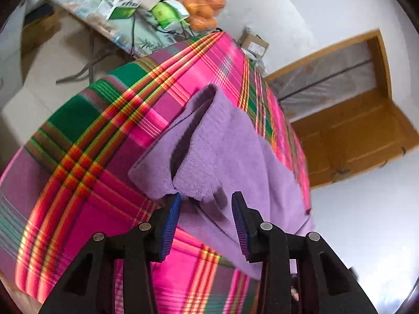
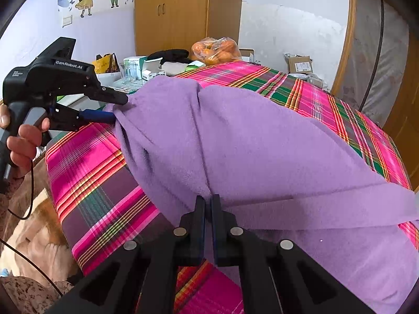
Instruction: Fold clothes
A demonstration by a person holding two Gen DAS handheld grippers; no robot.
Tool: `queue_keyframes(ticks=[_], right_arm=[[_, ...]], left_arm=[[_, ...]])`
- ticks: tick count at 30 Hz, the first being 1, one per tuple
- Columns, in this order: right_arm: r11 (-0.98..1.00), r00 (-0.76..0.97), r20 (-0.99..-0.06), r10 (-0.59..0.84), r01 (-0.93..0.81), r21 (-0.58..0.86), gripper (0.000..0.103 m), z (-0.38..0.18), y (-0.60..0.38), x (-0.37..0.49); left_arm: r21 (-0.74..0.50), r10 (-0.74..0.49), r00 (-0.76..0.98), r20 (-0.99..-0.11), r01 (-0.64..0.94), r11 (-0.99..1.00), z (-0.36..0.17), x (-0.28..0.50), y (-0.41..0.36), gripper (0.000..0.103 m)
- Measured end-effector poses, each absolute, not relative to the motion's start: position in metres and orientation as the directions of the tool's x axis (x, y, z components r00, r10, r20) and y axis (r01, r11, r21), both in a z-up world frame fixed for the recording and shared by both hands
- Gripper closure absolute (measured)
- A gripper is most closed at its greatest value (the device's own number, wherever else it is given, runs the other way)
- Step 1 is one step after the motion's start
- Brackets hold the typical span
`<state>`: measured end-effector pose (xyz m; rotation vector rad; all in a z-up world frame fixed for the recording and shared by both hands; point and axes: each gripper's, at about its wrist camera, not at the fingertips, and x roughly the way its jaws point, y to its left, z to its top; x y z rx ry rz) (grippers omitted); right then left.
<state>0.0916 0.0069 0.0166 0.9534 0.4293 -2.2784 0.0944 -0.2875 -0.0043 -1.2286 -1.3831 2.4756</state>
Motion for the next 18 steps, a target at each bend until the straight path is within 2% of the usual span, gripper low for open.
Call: queue_keyframes(ticks=[5, 10, 13, 18], right_arm=[[-0.754, -0.54, -0.727, -0.424, 0.655, -0.047, 0.098, 0.016, 0.007, 0.091], [-0.756, -0.535, -0.727, -0.43, 0.654, -0.034, 0.098, 0.015, 0.008, 0.089], [-0.756, -0.536, -0.724, -0.435, 0.653, -0.03, 0.098, 0.015, 0.01, 0.09], [-0.756, -0.535, -0.723, -0.437, 0.654, -0.027, 0.098, 0.013, 0.011, 0.09]], left_arm=[[-0.743, 0.365, -0.707, -0.605, 0.339, -0.576, 0.008, 0.106, -0.29, 0.062], [-0.767, 0.383, -0.726, -0.571, 0.306, -0.564, 0.019, 0.107, -0.283, 0.062], [-0.742, 0.376, -0.687, -0.621, 0.361, -0.565, 0.01, 0.104, -0.279, 0.062], [-0.756, 0.403, -0.67, -0.623, 0.384, -0.53, -0.005, 0.103, -0.273, 0.062]])
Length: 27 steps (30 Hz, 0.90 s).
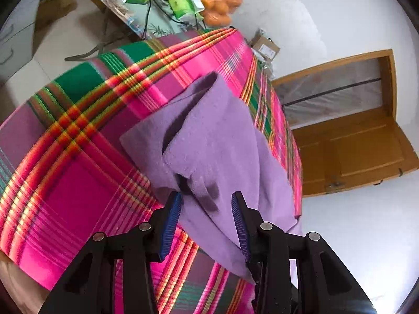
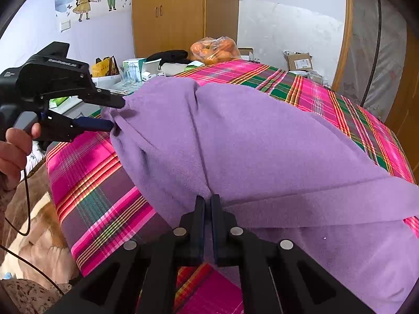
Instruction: Fold clothes
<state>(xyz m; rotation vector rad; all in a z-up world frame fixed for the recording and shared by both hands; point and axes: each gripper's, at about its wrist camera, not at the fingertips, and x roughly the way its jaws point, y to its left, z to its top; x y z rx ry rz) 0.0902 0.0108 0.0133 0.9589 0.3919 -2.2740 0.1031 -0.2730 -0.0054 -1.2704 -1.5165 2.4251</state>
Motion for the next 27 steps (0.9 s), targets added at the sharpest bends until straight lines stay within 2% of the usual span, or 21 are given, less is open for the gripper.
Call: queue_keyframes(ticks=[10, 16, 23, 24, 25, 26, 27], right_arm=[[-0.753, -0.552, -0.698, -0.456, 0.657, -0.027, 0.098, 0.021, 0.016, 0.094], [-0.754, -0.553, -0.688, -0.469, 0.656, -0.013, 0.099, 0.026, 0.016, 0.093], [-0.755, -0.556, -0.685, -0.47, 0.655, -0.013, 0.098, 0.027, 0.017, 0.094], [-0.755, -0.558, -0.684, -0.471, 0.656, -0.015, 0.099, 0.028, 0.017, 0.094], [-0.754, -0.56, -0.682, -0.471, 0.657, -0.018, 0.099, 0.029, 0.017, 0.095], [-0.751, -0.563, -0.678, -0.472, 0.66, -0.024, 0.099, 0.031, 0.017, 0.095], [-0.748, -0.566, -0.675, -0.473, 0.663, -0.031, 0.099, 0.033, 0.016, 0.096]], left_arm=[[-0.777, 0.354, -0.706, -0.613, 0.457, -0.433, 0.001, 0.097, -0.289, 0.062], [-0.776, 0.337, -0.719, -0.608, 0.447, -0.445, 0.013, 0.097, -0.286, 0.062], [-0.767, 0.369, -0.677, -0.637, 0.504, -0.397, -0.011, 0.085, -0.288, 0.062], [-0.766, 0.367, -0.678, -0.637, 0.508, -0.394, -0.012, 0.086, -0.289, 0.066], [-0.763, 0.359, -0.68, -0.64, 0.509, -0.398, -0.012, 0.087, -0.29, 0.082], [-0.76, 0.345, -0.686, -0.641, 0.502, -0.414, -0.009, 0.087, -0.29, 0.089], [-0.759, 0.334, -0.695, -0.637, 0.488, -0.432, -0.004, 0.087, -0.291, 0.09]])
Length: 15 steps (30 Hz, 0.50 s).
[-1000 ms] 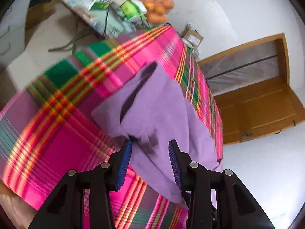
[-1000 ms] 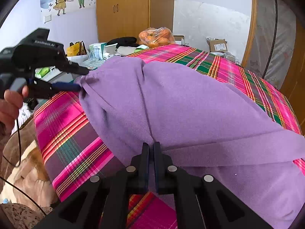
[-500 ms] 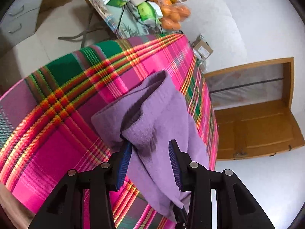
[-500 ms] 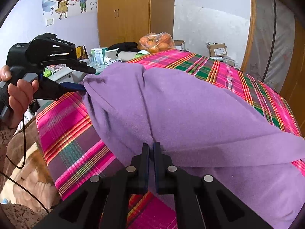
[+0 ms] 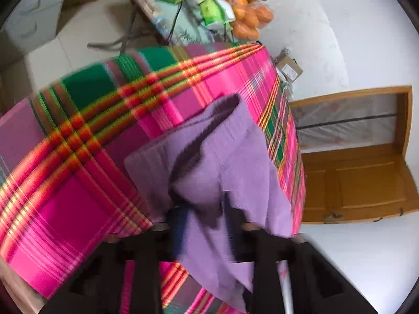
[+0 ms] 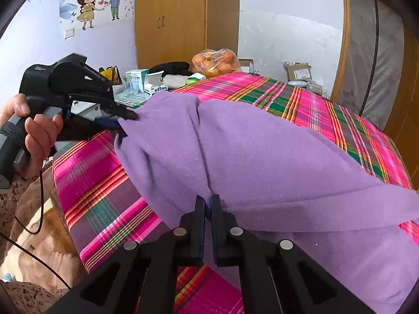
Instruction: Fold clothes
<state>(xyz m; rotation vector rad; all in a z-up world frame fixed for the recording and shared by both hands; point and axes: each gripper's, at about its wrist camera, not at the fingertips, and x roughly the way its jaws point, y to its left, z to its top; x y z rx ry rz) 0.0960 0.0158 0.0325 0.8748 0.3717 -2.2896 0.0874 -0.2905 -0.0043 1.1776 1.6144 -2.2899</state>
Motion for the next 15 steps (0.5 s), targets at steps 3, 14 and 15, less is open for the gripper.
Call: queue_keyframes(ticks=[3, 14, 15], right_arm=[[-0.745, -0.579, -0.657, -0.482, 0.666, -0.04, 0.099, 0.041, 0.013, 0.098], [-0.697, -0.563, -0.627, -0.539, 0.715, -0.043, 0.099, 0.061, -0.001, 0.113], [-0.693, -0.554, -0.636, -0.537, 0.72, -0.041, 0.099, 0.058, -0.003, 0.113]], left_arm=[[-0.764, 0.31, -0.721, -0.619, 0.461, -0.453, 0.007, 0.089, -0.293, 0.091], [-0.757, 0.251, -0.75, -0.612, 0.462, -0.463, 0.017, 0.096, -0.311, 0.091], [-0.752, 0.252, -0.742, -0.621, 0.472, -0.46, 0.012, 0.097, -0.312, 0.091]])
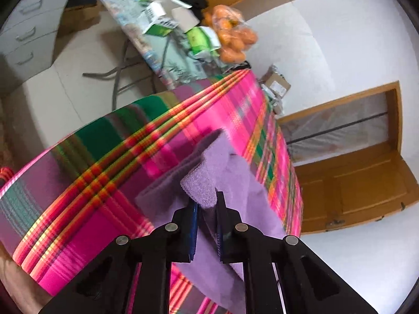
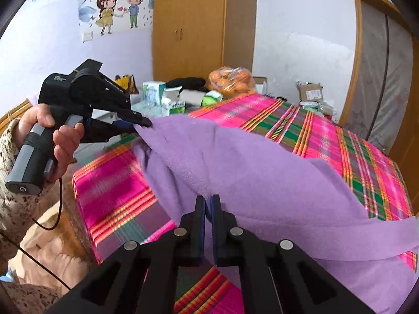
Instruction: Fold clothes
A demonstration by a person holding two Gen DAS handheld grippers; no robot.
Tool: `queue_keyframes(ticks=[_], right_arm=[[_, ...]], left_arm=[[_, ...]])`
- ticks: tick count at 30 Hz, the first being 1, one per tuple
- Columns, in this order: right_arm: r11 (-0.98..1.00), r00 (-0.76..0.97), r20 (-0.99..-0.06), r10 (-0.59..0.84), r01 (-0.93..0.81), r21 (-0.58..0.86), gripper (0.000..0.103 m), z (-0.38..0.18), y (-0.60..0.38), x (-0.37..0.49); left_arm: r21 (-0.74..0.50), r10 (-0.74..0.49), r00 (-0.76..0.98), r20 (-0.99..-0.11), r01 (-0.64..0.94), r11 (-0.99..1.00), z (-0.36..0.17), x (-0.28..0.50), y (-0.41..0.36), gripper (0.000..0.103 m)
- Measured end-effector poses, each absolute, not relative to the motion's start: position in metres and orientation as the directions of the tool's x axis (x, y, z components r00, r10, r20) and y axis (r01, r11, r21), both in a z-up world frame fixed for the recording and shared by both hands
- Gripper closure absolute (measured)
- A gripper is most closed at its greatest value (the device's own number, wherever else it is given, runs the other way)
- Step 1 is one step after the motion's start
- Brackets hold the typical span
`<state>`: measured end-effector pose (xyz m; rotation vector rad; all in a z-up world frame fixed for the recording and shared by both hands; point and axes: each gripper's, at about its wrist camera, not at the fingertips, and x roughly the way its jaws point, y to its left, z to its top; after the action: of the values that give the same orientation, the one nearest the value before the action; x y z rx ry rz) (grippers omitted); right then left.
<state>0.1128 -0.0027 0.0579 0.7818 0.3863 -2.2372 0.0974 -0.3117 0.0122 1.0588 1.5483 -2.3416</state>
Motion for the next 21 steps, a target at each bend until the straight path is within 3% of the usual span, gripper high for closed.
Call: queue_keyframes(ticks=[14, 18, 21], right_arm=[[-0.677, -0.452, -0.737, -0.503, 0.736, 0.011, 0.095, 0.012, -0.006, 0.104], [-0.679, -0.442, -0.732, -0.518, 0.733, 0.037, 0.093, 0.016, 0.003, 0.104], [-0.695, -0.454, -0.708, -0.541, 0.716, 0.072, 0.089, 0.025, 0.023, 0.106]], left_arm=[[-0.695, 0.254, -0.679, -0.689, 0.517, -0.5, -0.01, 0.103, -0.308, 0.089], [-0.643, 0.182, -0.685, -0.705, 0.51, -0.571, 0.007, 0.11, -0.297, 0.081], [-0.558, 0.067, -0.704, -0.707, 0.498, -0.663, 0.028, 0.12, -0.284, 0.08]])
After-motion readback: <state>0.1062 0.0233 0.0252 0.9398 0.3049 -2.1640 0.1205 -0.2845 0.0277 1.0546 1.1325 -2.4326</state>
